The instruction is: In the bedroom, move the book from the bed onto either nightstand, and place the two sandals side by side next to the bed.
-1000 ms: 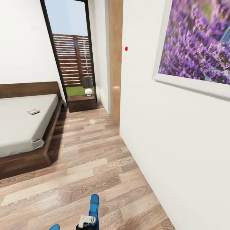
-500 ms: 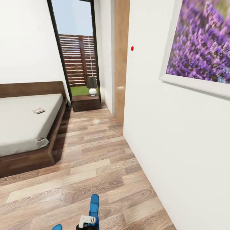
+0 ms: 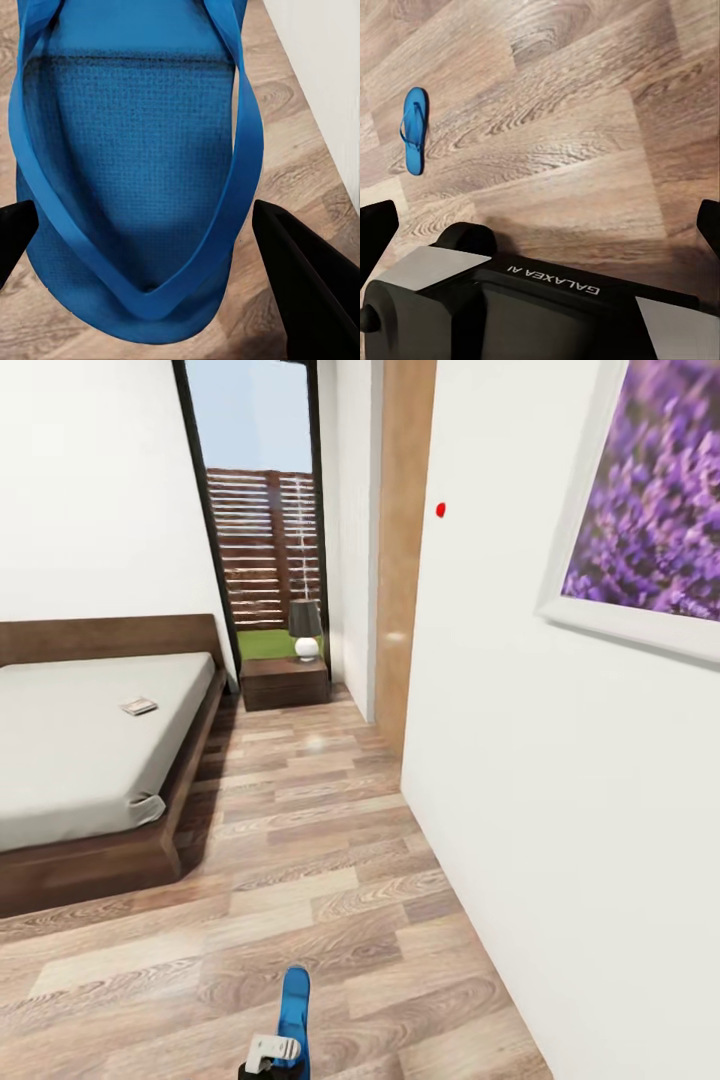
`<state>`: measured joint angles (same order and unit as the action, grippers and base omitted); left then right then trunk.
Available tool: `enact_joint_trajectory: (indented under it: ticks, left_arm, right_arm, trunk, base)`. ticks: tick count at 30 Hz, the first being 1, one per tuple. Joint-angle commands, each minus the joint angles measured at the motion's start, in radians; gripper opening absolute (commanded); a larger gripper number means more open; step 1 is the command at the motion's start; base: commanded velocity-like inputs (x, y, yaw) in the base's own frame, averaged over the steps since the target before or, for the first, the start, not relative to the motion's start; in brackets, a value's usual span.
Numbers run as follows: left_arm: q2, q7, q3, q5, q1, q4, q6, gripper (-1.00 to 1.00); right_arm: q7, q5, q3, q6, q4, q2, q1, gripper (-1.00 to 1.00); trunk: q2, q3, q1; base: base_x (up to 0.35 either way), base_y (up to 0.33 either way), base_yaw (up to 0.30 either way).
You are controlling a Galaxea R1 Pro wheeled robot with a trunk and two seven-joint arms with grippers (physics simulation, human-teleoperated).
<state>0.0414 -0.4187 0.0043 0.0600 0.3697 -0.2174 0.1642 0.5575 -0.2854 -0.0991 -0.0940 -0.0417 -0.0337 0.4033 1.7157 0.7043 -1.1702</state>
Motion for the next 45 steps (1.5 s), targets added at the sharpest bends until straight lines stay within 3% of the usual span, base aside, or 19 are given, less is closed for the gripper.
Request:
enact_joint_trajectory:
  ticks: [1, 15, 45]
  left_arm:
    - [0.0, -0.003, 0.0, 0.006, 0.0, 0.001, 0.001, -1.0]
    - [0.001, -0.003, -0.001, 0.005, 0.0, 0.002, 0.001, -1.0]
    - [0.001, -0.003, -0.001, 0.005, 0.0, 0.001, 0.001, -1.0]
  right_arm:
    - [0.002, -0.011, -0.008, -0.007, -0.001, -0.001, 0.0, 1.0]
    - [0.003, -0.011, -0.008, -0.007, -0.001, -0.001, 0.0, 1.0]
    - [0.002, -0.011, -0.008, -0.007, -0.001, -0.001, 0.0, 1.0]
  trunk:
    - [0.0, 0.001, 0.0]
    - [0.0, 0.001, 0.0]
    - [0.0, 0.001, 0.0]
  base:
    - [0.323, 0.0, 0.001]
    - [0.107, 0.0, 0.0]
    - [0.313, 0.0, 0.0]
